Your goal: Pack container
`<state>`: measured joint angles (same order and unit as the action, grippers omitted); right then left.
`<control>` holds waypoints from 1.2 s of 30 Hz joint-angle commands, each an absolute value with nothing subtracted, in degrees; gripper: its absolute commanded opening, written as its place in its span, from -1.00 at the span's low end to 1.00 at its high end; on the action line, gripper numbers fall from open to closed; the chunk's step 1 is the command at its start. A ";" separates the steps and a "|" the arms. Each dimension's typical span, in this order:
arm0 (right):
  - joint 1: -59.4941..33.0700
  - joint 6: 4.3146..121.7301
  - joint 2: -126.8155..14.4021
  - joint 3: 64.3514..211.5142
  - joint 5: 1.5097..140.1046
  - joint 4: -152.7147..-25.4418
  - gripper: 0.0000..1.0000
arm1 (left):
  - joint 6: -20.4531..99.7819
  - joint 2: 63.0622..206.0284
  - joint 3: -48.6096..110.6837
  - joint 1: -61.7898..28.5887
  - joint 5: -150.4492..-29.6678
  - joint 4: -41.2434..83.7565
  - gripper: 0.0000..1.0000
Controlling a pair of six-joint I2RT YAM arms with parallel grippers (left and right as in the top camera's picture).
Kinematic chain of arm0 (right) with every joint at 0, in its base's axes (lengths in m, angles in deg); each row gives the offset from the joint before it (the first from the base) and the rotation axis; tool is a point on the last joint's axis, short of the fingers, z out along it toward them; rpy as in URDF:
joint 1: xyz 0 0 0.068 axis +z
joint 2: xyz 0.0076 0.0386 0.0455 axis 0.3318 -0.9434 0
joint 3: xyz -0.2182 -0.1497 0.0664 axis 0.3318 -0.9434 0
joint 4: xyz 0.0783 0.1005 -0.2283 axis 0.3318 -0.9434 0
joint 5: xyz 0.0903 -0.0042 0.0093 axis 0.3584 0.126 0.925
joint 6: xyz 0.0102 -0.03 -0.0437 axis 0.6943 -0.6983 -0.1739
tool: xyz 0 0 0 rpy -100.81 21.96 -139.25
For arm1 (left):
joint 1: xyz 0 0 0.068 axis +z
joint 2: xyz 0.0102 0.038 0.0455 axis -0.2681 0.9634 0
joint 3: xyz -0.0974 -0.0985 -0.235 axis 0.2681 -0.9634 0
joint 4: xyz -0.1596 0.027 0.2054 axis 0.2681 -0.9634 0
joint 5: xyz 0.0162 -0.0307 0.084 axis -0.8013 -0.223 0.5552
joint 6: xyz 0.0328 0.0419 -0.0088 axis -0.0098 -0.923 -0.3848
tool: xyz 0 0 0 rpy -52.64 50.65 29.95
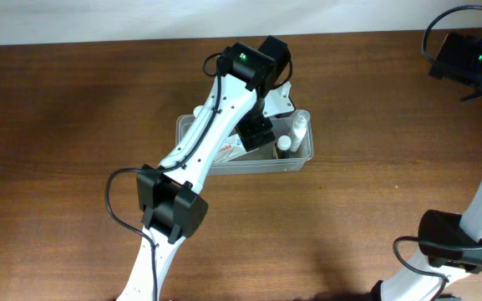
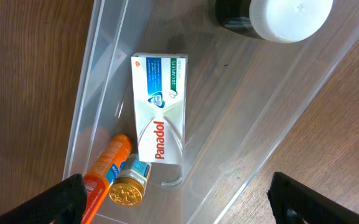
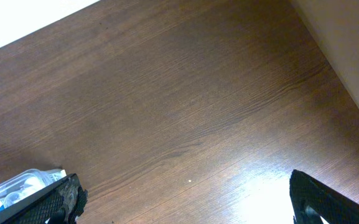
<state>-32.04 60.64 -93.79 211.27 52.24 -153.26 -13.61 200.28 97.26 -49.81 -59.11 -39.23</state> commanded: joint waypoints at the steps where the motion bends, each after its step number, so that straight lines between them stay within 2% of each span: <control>1: -32.15 60.27 -92.83 212.19 51.56 -153.59 0.97 | -14.05 200.80 98.57 -49.99 -60.18 -39.10 0.88; 12: -32.15 60.27 -92.85 212.19 51.56 -153.59 0.97 | -5.90 200.52 102.07 -50.42 -61.47 -40.26 0.88; 18: -32.15 60.27 -92.83 212.19 51.56 -153.59 0.96 | 4.31 197.53 108.61 -50.42 -61.62 -41.24 0.87; 20: -32.15 60.27 -92.83 212.19 51.56 -153.59 0.97 | 8.18 195.06 109.94 -50.36 -61.60 -41.24 0.88; 22: -32.15 60.27 -92.83 212.19 51.56 -153.59 0.97 | 11.04 192.00 110.36 -50.16 -61.58 -41.24 0.99; 25: -32.15 60.27 -92.83 212.19 51.56 -153.59 0.97 | 13.91 186.77 110.36 -49.88 -61.38 -41.24 0.99; 36: -32.15 60.27 -92.85 212.19 51.56 -153.59 0.97 | 13.91 169.96 110.36 -49.92 -62.93 -41.22 0.99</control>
